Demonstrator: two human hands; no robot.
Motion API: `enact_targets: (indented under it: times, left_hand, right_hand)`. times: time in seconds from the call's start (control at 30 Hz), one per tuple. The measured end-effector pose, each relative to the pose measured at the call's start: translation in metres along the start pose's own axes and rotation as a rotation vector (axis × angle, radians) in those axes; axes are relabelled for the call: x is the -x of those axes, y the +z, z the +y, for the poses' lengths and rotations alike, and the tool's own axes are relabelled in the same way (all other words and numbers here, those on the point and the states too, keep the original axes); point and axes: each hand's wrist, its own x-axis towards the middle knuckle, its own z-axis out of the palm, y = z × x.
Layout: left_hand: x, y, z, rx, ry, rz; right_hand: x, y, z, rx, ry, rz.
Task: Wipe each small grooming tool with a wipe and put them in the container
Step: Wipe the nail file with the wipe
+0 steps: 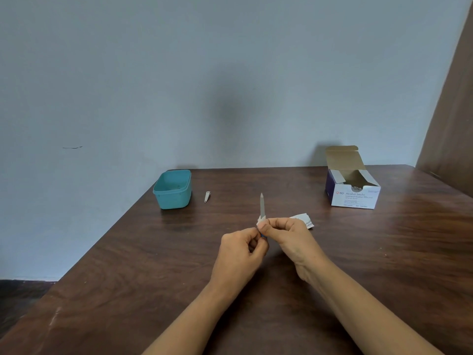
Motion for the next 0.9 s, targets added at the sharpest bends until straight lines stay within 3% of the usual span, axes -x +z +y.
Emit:
enact_targets:
  times: [0.3,0.6,0.9]
  left_hand:
    - [-0.003,0.001,0.006,0.082,-0.034,-0.04]
    - [-0.002,-0.005,0.007,0.126,-0.049,0.004]
    - [-0.005,-0.004,0.011,0.189,-0.077,-0.045]
  right_hand:
    - [-0.005,-0.003,0.002,0.032,-0.036,0.117]
    - [-0.006,-0.01,0.0,-0.065,0.098,-0.067]
    - [-0.004,0.001,0.008,-0.07,-0.022,0.146]
